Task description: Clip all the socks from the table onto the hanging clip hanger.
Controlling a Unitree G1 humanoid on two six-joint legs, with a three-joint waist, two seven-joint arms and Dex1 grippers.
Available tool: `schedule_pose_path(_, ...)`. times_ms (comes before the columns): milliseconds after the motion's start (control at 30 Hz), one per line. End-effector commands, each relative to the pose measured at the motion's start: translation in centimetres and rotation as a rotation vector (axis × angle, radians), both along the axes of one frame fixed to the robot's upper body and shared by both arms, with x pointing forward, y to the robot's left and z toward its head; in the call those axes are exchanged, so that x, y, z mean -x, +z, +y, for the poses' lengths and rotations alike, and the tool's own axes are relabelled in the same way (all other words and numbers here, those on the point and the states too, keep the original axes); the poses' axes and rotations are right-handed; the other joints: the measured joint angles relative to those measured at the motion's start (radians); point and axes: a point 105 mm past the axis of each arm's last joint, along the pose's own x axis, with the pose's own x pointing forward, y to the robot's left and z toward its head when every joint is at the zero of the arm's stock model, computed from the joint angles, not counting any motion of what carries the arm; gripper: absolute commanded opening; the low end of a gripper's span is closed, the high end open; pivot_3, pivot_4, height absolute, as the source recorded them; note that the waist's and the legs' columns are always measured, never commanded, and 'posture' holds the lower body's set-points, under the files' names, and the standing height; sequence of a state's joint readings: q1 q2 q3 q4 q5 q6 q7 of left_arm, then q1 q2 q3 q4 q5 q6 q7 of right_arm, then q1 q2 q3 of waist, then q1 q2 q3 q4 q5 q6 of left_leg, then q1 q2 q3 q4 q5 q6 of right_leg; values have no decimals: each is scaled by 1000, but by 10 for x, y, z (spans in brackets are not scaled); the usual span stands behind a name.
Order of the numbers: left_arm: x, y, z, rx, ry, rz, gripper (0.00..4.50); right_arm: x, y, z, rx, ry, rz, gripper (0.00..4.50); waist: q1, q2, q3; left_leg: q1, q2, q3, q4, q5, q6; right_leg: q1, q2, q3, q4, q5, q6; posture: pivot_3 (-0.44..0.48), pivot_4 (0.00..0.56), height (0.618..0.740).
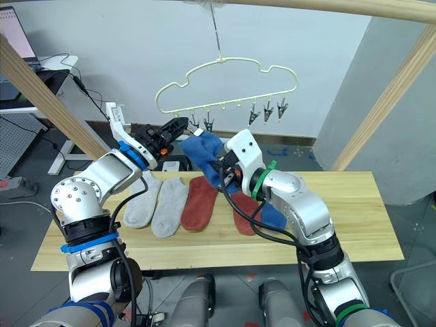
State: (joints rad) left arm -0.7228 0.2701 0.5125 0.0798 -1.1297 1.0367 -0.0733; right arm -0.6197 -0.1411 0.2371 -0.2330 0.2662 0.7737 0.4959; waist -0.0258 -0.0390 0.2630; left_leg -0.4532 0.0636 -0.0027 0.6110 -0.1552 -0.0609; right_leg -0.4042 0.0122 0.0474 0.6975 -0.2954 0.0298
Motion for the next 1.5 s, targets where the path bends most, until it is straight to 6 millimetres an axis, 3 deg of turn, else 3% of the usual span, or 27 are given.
schedule_pose_path(33,7,17,-6,14,-32,-74,90,2,15,7,-30,20,-50,14,0,0,0,0,0,0,0,0,0,0,0,0,0,0,0,31,226,740)
schedule_pose_path(400,12,16,-8,-7,-42,-94,90,-2,16,11,-35,19,-61,14,0,0,0,0,0,0,0,0,0,0,0,0,0,0,0,35,219,740)
schedule_pose_path(667,15,17,-6,-36,-43,-112,2674,-1,14,13,-43,21,-56,0,0,0,0,0,0,-1,0,0,0,0,0,-1,0,0,0,35,219,740)
schedule_pose_path(867,19,10,11,-69,12,-88,4465,13,2,29,-75,76,17,0,-1,0,0,0,0,-1,-1,0,0,0,0,-1,0,0,0,34,221,740)
schedule_pose_path(933,22,4,20,-115,49,-76,4489,19,1,39,-145,117,101,0,-2,0,0,0,0,-1,-1,0,0,0,0,-1,0,0,0,35,220,740)
schedule_pose_path(1067,22,1,30,-174,106,-83,4500,23,1,48,-211,141,185,1013,-2,0,0,0,1,-2,-1,1,-1,0,0,-2,1,0,0,35,220,740)
schedule_pose_path(1133,22,0,32,-212,124,-92,4500,23,-1,49,-206,137,195,1814,1,0,0,0,1,-3,-1,1,-2,0,0,-2,1,1,-1,35,220,740)
schedule_pose_path(1300,23,-9,34,-291,170,-102,4500,23,-10,41,-180,130,216,3594,15,0,0,0,0,-2,-1,1,-1,0,-1,-2,0,1,-1,57,218,740)
schedule_pose_path(1367,25,-13,31,-361,168,-127,4500,21,-18,29,-144,96,209,4344,18,0,0,0,0,-3,-1,1,-1,0,0,-3,0,1,-1,55,212,740)
schedule_pose_path(1500,30,-19,22,-465,159,-183,4500,16,-25,-1,-55,22,110,4461,24,0,0,0,0,-2,-1,1,-1,0,0,-2,0,1,-1,50,210,740)
